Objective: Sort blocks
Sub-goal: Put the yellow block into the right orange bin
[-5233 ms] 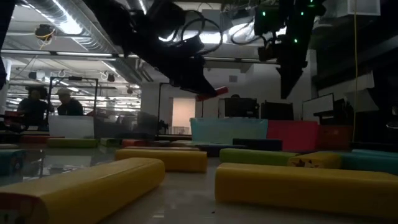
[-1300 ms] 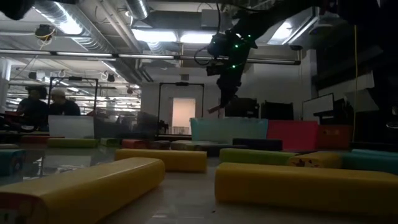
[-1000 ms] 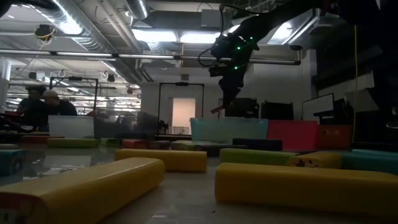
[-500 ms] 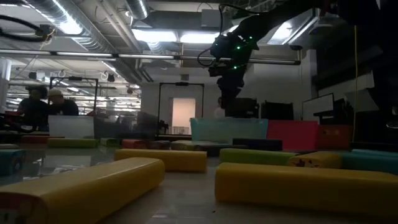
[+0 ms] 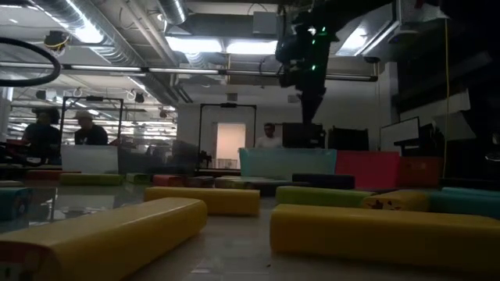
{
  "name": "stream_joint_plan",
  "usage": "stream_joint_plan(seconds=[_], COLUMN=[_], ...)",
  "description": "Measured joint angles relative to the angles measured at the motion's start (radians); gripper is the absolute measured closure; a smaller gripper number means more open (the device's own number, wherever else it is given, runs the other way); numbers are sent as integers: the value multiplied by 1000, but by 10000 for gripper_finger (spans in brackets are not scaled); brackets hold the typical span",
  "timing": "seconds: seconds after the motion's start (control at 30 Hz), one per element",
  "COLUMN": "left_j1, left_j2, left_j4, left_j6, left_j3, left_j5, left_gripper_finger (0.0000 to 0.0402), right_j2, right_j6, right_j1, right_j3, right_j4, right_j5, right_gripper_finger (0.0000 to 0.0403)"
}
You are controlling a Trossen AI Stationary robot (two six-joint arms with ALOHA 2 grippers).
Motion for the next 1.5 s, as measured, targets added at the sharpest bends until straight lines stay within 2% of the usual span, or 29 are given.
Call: stream_joint_plan(seconds=[0.13, 0.33, 0.5, 0.6, 0.8, 1.0, 1.1, 1.2, 1.37, 1.5], left_j1=[3, 56, 134, 197, 358, 505, 570, 630, 721, 789], left_j2=[2, 2, 6, 8, 8, 8, 8, 8, 6, 6], left_j4=[1, 1, 42, 94, 262, 489, 605, 721, 907, 1017], left_j6=[32, 134, 283, 415, 774, 1125, 1275, 1380, 1489, 1510], left_j3=[-1, -2, -6, -7, -8, -7, -7, -7, -7, -6], left_j5=[-48, -132, -290, -343, -363, -355, -318, -230, -4, 196], left_gripper_finger=[320, 321, 321, 321, 321, 321, 321, 321, 321, 321], right_j2=[-69, -173, -232, -252, -257, -320, -414, -530, -695, -732], right_j6=[-1, 10, 41, 42, 1, 3, 57, 126, 177, 163], right_j1=[25, 69, 131, 199, 371, 476, 486, 502, 594, 708], right_j3=[0, 0, 0, 0, -7, -165, -319, -510, -836, -1019], right_j4=[-32, -117, -156, -164, -178, -186, -106, 79, 520, 867], right_j5=[-1, -40, -131, -157, -158, -128, -125, -131, -130, -112], right_gripper_finger=[169, 168, 168, 168, 168, 168, 168, 168, 168, 168])
